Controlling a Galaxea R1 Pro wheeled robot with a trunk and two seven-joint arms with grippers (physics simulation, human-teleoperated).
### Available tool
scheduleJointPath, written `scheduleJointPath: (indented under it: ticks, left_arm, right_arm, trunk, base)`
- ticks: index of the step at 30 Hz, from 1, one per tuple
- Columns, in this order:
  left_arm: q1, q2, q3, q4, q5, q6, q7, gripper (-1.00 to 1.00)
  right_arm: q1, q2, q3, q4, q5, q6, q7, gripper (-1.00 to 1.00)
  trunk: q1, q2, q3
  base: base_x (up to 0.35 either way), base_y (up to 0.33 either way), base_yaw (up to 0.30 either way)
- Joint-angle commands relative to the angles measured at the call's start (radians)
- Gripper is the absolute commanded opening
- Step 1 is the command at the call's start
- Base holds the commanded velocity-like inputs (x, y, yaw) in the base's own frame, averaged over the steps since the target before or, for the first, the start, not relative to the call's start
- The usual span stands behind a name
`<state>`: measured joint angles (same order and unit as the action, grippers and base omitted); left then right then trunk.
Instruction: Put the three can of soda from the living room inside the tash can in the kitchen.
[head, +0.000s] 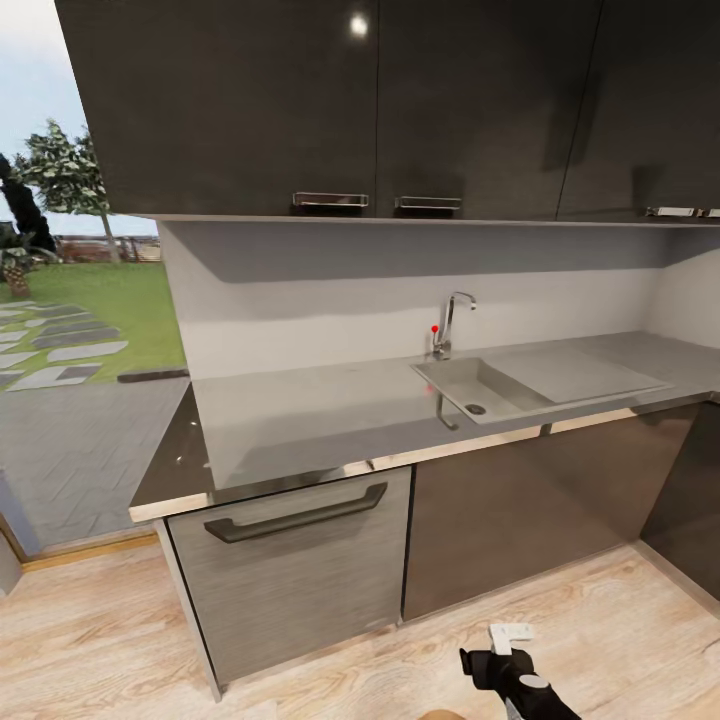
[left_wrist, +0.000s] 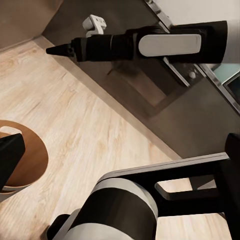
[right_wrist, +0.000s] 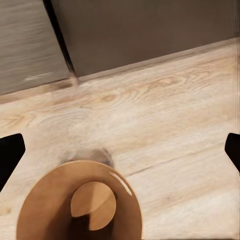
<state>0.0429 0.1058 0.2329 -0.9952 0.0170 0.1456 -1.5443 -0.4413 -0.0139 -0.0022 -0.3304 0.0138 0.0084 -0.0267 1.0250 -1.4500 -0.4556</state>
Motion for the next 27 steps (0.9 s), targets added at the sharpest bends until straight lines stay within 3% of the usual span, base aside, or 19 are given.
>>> scheduleJointPath:
  ticks: [1,6,27]
  left_arm:
    - [0.000,0.000,0.000,0.000,0.000,0.000,0.000,1.00]
    - [0.000,0.000,0.000,0.001,0.000,0.000,0.000,1.00]
    - [0.000,0.000,0.000,0.003,-0.002,0.000,0.000,1.00]
  right_arm:
    - [-0.004,0.000,0.000,0.006,0.000,0.000,-0.008,1.00]
    - [-0.017,0.000,-0.001,0.065,-0.001,0.000,-0.060,1.00]
    - [-0.017,0.000,-0.003,0.103,-0.005,-0.013,-0.066,1.00]
  trunk:
    - [0.000,0.000,0.000]
    - [0.000,0.000,0.000]
    - [0.000,0.000,0.000]
  base:
    - [0.000,0.000,0.000]
    - [0.000,0.000,0.000]
    - [0.000,0.000,0.000]
